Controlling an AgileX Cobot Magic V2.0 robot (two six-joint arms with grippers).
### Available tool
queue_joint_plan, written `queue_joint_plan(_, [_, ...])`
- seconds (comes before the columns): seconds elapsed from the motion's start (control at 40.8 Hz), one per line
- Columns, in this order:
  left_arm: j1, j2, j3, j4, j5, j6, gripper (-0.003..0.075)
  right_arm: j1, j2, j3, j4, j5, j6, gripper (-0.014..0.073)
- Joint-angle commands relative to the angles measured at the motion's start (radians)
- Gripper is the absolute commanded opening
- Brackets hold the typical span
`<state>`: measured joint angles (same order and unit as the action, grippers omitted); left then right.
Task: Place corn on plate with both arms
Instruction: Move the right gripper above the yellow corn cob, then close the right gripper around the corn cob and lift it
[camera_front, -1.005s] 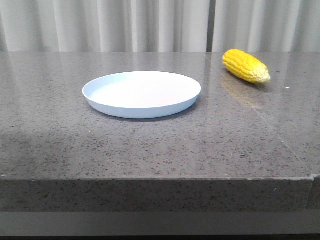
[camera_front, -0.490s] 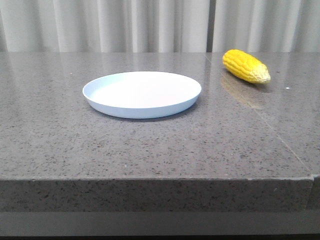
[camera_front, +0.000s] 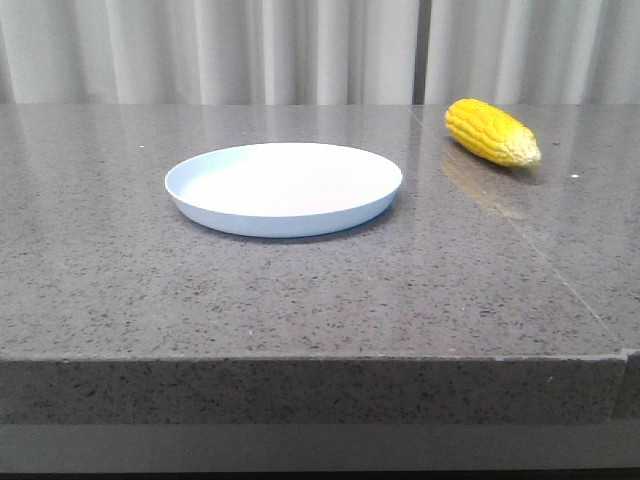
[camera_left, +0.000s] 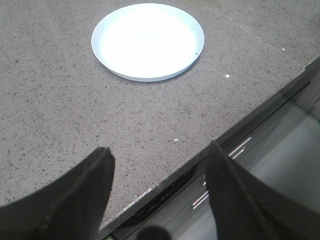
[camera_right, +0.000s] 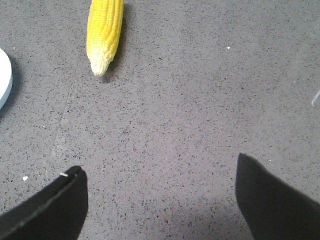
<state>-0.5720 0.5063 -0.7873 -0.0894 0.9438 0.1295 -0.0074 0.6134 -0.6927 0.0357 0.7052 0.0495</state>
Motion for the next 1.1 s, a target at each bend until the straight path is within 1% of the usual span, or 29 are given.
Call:
queue_joint_plan(0.0, [-0.005,0.005,-0.025,-0.006,-0.074,-0.010,0.0409,-0.003,0.006,-0.025,-0.008,-0.072,-0.006,0.0625])
queue_joint_plan(0.172, [-0.005,0.005,-0.025,-0.006,-0.074,-0.010,0.0409,-0.003,0.006,-0.026,-0.001,-0.103,-0.006,0.0625])
queue_joint_plan(0.245, [-0.005,0.005,-0.025,-0.006,-0.074,-0.010,0.0409,-0.002,0.014,-0.048,0.042,-0.110,-0.013,0.0625])
queue_joint_plan(0.319, [-0.005,0.005,-0.025,-0.006,-0.074,-0.010,0.0409,-0.002,0.041,-0.104,0.090,-0.072,-0.063,0.0625])
queue_joint_plan(0.392, [-0.005,0.005,-0.025,-0.006,-0.074,-0.010,0.0409,0.005,0.084,-0.171,0.131,0.001,-0.133,0.0625])
queue_joint_plan(0.466, [-0.005,0.005,-0.025,-0.006,-0.074,-0.010,0.0409,0.023,0.144,-0.247,0.153,0.061,-0.169,0.0625])
queue_joint_plan(0.564, [-0.005,0.005,-0.025,-0.006,-0.074,-0.010,0.0409,0.057,0.233,-0.337,0.158,0.108,-0.169,0.0625])
queue_joint_plan(0.76, [-0.005,0.005,-0.025,-0.006,-0.074,-0.010,0.0409,0.081,0.448,-0.508,0.161,0.173,-0.169,0.0625])
queue_joint_plan(1.079, [-0.005,0.005,-0.025,-0.006,-0.074,-0.010,0.0409,0.081,0.814,-0.760,0.177,0.205,-0.169,0.0625])
